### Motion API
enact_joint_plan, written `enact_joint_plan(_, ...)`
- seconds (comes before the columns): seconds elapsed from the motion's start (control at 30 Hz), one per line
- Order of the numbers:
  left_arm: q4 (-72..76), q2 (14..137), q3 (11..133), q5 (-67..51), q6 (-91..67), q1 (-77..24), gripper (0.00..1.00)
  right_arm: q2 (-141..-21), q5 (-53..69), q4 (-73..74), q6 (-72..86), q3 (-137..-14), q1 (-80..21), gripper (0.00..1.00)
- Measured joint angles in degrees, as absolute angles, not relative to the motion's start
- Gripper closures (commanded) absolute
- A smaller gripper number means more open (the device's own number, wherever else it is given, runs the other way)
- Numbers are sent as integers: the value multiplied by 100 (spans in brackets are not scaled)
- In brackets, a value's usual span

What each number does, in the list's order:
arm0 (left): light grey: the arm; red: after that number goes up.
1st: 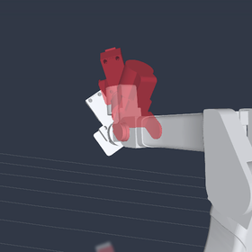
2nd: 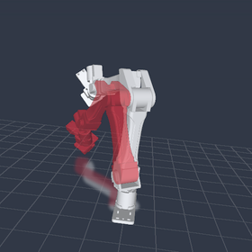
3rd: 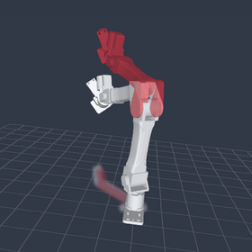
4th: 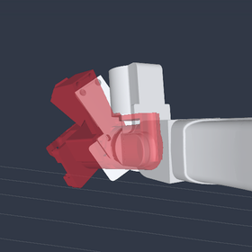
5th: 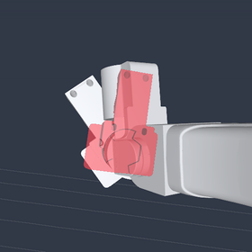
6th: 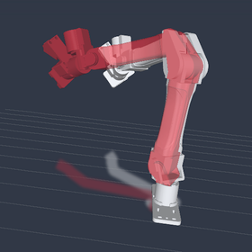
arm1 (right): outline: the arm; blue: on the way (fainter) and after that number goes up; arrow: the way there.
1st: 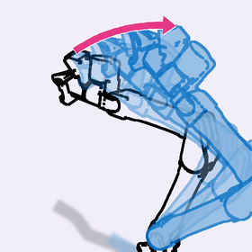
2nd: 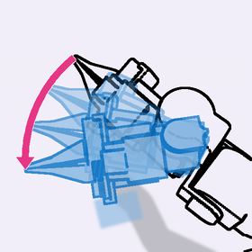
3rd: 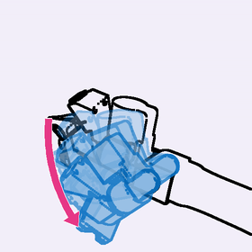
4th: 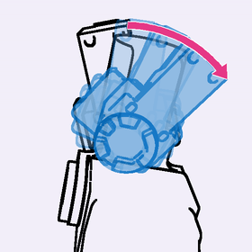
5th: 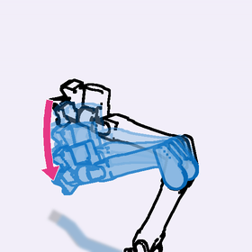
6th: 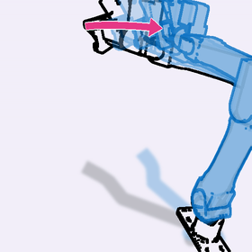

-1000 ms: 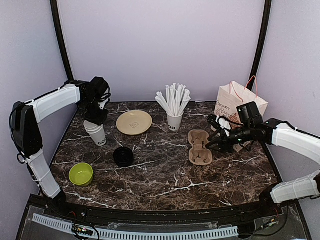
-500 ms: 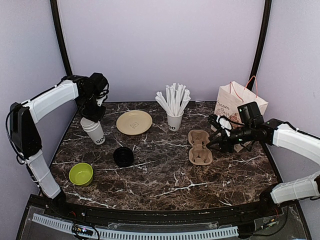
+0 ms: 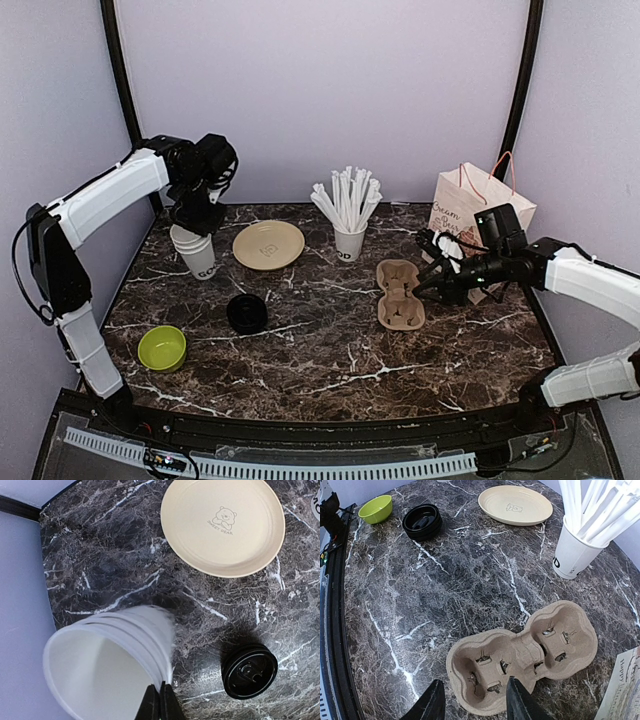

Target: Pack the takeout coffee

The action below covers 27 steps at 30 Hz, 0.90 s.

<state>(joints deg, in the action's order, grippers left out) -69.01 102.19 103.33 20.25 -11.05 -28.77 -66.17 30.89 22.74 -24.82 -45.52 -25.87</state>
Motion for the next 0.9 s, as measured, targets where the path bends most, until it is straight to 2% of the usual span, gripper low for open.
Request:
enact_joint_plan(0.13,-7032,10291,10433,2298,-1184,-2875,100,-6678,3081,2276,-2488,-4552,-2587,58)
enact_joint_plan(0.23,-6952,10388,10466,1861,-1138,-2711,100,-6700,3081,2276,-2499,-4552,-2587,58)
enact_joint_plan(0.37,-7236,10536,10422,2408,-1223,-2585,100,-6700,3061,2276,-2502,-4552,-2587,58)
enact_joint_plan(0.7,-7140,10560,10261,2434,-1227,-2495,100,-6729,3057,2279,-2521,-4552,-2587,58)
enact_joint_plan(0.9,-7026,10536,10304,1892,-1127,-2497,100,-6740,3057,2283,-2545,-4552,-2587,57)
